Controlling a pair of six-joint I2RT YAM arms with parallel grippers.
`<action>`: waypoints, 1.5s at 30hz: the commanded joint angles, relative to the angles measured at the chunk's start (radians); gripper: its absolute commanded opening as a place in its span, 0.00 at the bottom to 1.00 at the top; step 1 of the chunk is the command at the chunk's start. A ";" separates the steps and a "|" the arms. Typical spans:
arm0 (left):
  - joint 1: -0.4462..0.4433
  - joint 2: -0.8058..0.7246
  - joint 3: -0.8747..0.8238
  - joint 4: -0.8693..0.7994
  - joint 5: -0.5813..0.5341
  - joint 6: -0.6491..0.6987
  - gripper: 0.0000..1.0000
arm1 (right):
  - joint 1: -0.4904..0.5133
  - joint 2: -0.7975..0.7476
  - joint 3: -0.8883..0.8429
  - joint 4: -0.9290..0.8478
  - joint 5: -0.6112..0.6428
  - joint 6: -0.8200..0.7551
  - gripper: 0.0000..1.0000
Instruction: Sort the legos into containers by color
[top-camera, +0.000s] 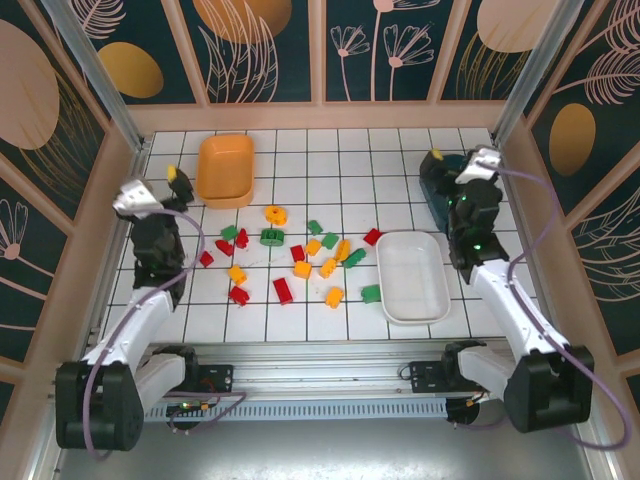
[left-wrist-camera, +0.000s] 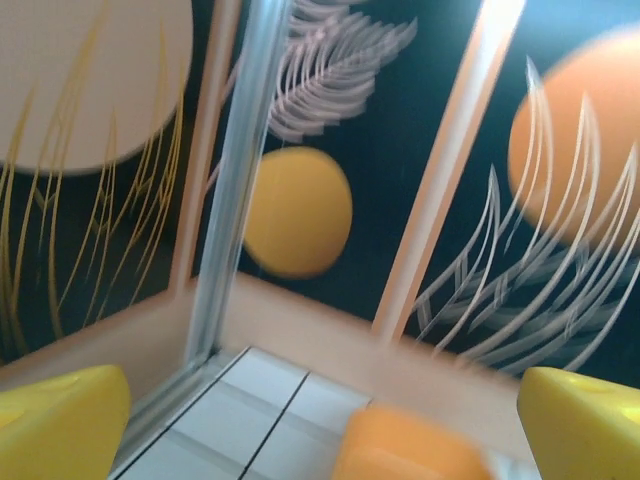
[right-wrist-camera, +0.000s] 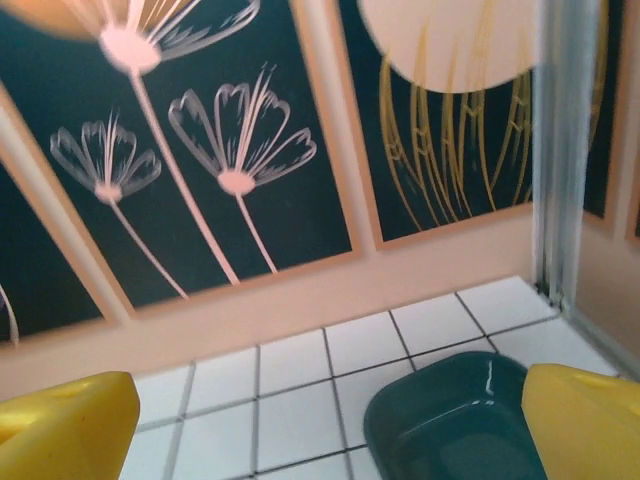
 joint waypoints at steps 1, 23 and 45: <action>0.000 0.031 0.200 -0.432 -0.012 -0.317 0.99 | -0.095 -0.013 0.019 -0.345 -0.089 0.292 0.99; 0.010 1.044 1.233 -1.264 0.147 -0.057 0.83 | -0.103 0.083 -0.214 -0.590 -0.226 0.336 0.76; 0.047 1.226 1.292 -1.281 0.215 0.018 0.76 | -0.015 0.124 -0.259 -0.585 -0.194 0.312 0.40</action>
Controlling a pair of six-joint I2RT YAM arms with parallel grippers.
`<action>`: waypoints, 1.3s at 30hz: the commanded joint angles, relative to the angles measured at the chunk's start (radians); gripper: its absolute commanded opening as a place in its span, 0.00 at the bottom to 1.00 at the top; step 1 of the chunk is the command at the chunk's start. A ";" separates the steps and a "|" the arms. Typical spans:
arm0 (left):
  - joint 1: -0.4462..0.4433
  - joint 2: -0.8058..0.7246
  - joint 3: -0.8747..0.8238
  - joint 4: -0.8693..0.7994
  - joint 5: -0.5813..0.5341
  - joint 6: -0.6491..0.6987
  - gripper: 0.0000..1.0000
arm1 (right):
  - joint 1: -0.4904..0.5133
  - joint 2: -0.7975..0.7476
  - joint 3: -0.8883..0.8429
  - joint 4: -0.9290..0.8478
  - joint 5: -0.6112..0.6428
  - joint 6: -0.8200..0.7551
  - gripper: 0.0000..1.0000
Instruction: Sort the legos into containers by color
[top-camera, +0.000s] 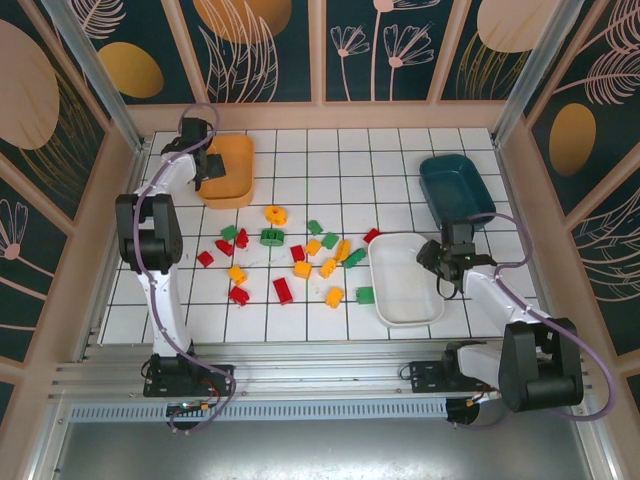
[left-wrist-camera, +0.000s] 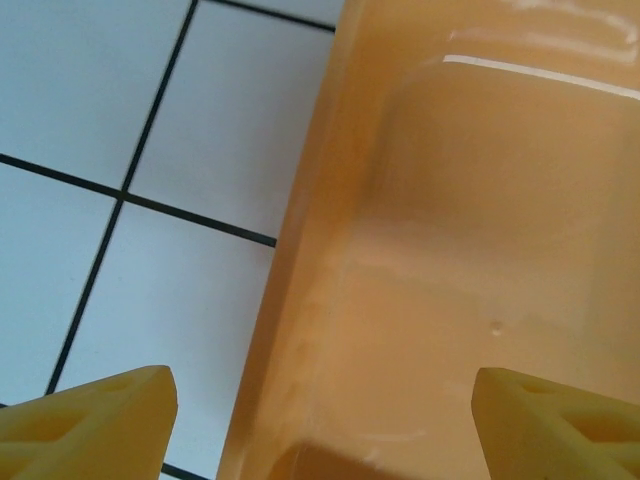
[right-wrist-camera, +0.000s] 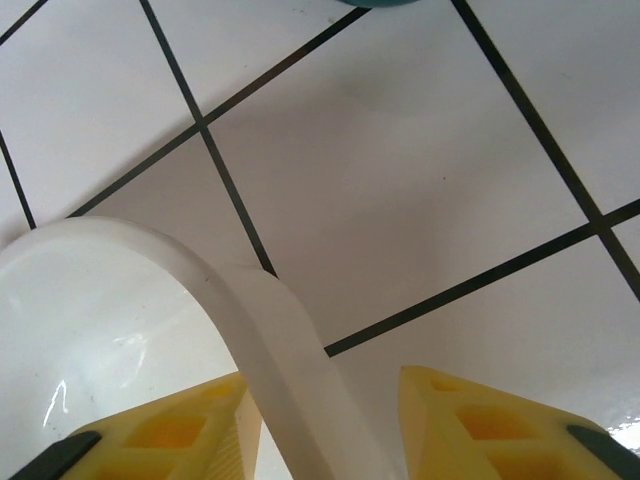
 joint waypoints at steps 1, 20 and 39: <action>0.006 0.029 0.047 -0.029 -0.001 0.036 0.76 | 0.016 -0.004 -0.009 -0.010 0.046 0.000 0.38; 0.007 0.025 0.045 -0.020 -0.035 0.108 0.71 | 0.116 -0.021 0.001 -0.018 0.133 -0.049 0.12; 0.006 -0.002 -0.008 0.000 -0.037 0.123 0.31 | 0.142 -0.179 0.157 -0.068 0.188 -0.064 0.03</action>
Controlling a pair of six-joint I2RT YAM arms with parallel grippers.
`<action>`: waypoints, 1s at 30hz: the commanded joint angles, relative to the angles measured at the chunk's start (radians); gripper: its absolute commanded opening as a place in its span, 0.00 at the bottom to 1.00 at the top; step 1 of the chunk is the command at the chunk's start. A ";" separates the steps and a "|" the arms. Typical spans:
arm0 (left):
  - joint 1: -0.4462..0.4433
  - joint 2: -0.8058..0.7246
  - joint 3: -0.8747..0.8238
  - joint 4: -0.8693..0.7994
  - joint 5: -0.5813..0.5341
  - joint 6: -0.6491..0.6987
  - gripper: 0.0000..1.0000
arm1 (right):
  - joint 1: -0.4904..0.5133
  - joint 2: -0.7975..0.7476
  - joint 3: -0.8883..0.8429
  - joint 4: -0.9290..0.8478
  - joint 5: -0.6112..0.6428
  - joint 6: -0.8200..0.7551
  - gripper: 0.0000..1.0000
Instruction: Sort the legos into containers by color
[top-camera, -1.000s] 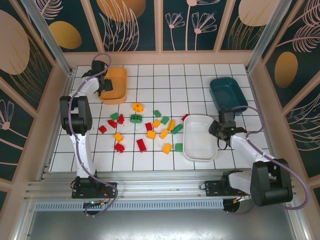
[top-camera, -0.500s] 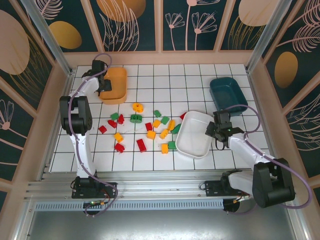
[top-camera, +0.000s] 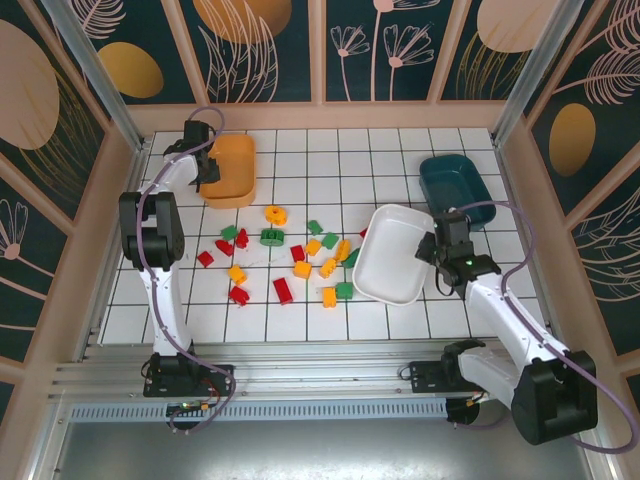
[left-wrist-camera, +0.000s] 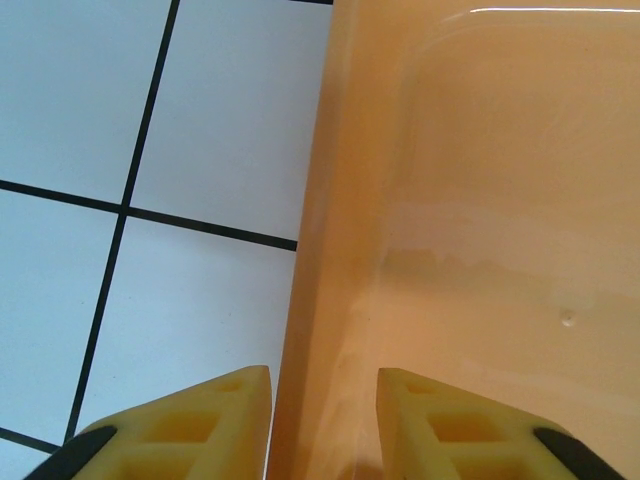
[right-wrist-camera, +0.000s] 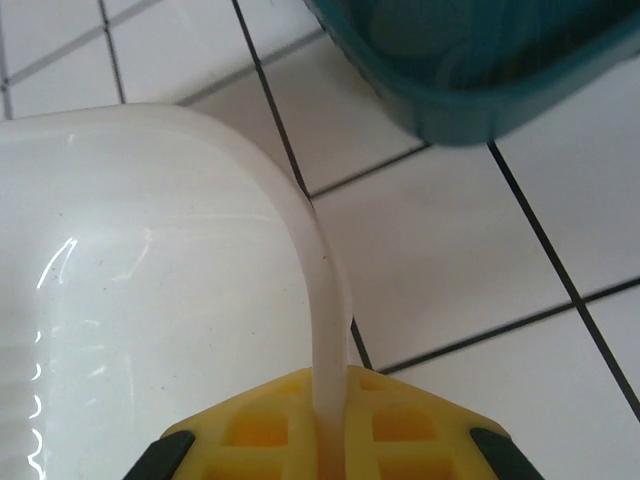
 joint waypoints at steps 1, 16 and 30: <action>0.007 -0.031 -0.018 0.001 -0.009 0.003 0.29 | 0.010 -0.008 0.078 0.023 0.028 -0.021 0.04; -0.023 -0.143 -0.157 0.109 0.145 -0.104 0.00 | -0.030 0.506 0.520 0.293 -0.149 -0.135 0.02; -0.116 -0.015 -0.007 0.146 0.260 -0.107 0.00 | -0.062 1.107 1.023 0.192 -0.366 -0.190 0.03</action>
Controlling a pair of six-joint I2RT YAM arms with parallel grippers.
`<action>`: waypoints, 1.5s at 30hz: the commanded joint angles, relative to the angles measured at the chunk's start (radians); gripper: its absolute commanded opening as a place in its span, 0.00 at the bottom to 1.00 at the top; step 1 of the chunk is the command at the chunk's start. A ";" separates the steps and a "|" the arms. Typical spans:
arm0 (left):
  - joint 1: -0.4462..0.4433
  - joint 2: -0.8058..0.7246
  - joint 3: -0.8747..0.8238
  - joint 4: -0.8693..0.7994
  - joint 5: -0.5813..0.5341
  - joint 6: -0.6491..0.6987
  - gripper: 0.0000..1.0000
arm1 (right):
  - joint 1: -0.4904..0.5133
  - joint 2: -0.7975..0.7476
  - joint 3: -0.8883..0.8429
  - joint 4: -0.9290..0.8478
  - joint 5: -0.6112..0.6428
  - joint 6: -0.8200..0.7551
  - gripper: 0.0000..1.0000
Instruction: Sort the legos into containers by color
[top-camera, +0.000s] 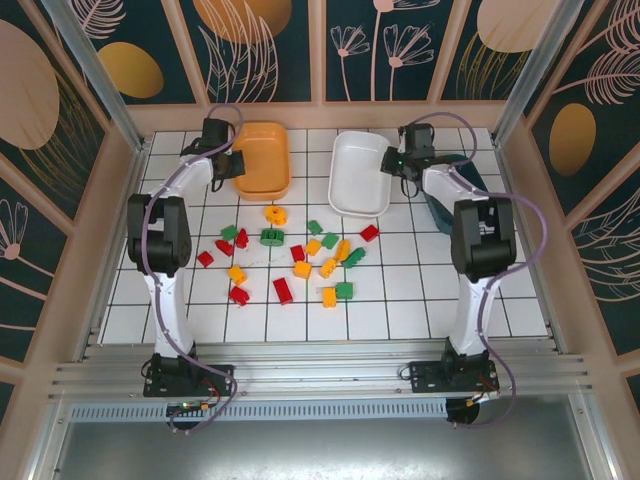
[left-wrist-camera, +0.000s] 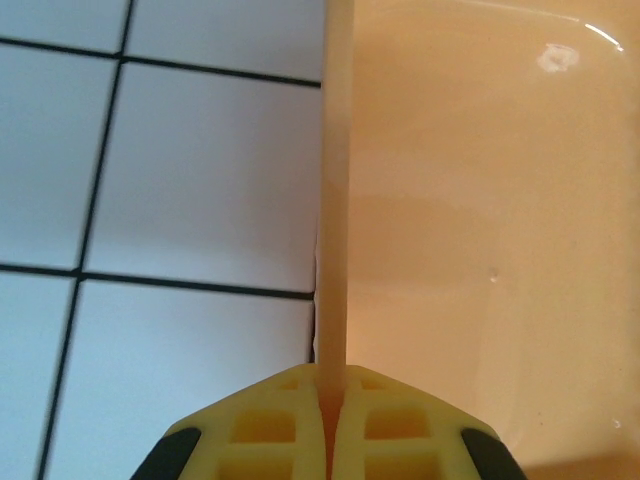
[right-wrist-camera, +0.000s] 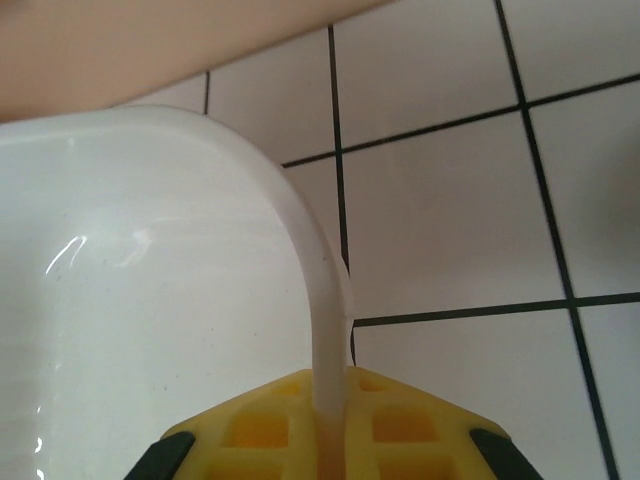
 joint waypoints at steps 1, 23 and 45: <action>-0.011 0.047 0.046 0.029 0.057 -0.002 0.00 | -0.001 0.065 0.118 -0.049 -0.059 -0.017 0.03; -0.073 0.089 0.089 -0.044 0.071 0.013 0.00 | 0.060 0.342 0.577 -0.332 -0.037 -0.001 0.19; -0.077 0.078 0.187 -0.219 -0.098 0.110 0.00 | -0.012 0.038 0.281 -0.278 0.135 -0.058 0.54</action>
